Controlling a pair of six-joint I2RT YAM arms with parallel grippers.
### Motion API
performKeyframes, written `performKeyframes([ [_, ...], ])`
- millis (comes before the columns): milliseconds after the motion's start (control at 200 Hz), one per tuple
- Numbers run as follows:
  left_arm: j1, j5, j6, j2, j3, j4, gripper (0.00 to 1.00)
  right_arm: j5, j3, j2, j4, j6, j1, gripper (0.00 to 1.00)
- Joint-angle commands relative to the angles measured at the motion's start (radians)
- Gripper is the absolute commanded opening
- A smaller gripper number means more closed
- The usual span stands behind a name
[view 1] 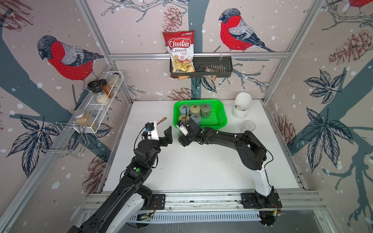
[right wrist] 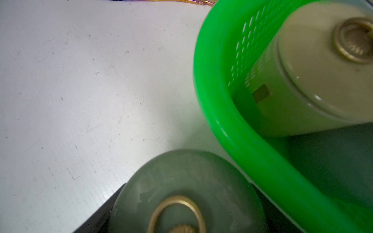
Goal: Take the tea canister out of the basket
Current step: Place the tea canister at the center of the board.
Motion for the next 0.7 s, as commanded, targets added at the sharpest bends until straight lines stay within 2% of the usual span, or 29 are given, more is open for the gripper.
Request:
performKeyframes([
  [0, 0.002, -0.006, 0.004, -0.006, -0.002, 0.001, 0.97, -0.018, -0.004, 0.0, 0.049, 0.014, -0.003, 0.59],
  [65, 0.002, -0.009, 0.004, -0.01, -0.001, -0.002, 0.97, -0.032, -0.013, -0.005, 0.055, 0.007, -0.004, 0.75],
  [105, 0.002, -0.009, 0.003, -0.013, -0.001, -0.005, 0.97, -0.048, -0.023, -0.01, 0.064, 0.005, -0.003, 0.81],
  [365, 0.002, -0.008, -0.006, -0.019, 0.005, -0.022, 0.97, -0.091, -0.051, -0.035, 0.094, 0.012, -0.013, 1.0],
  [695, 0.002, 0.005, -0.016, -0.011, 0.017, -0.027, 0.97, -0.089, -0.066, -0.077, 0.088, -0.001, -0.012, 1.0],
])
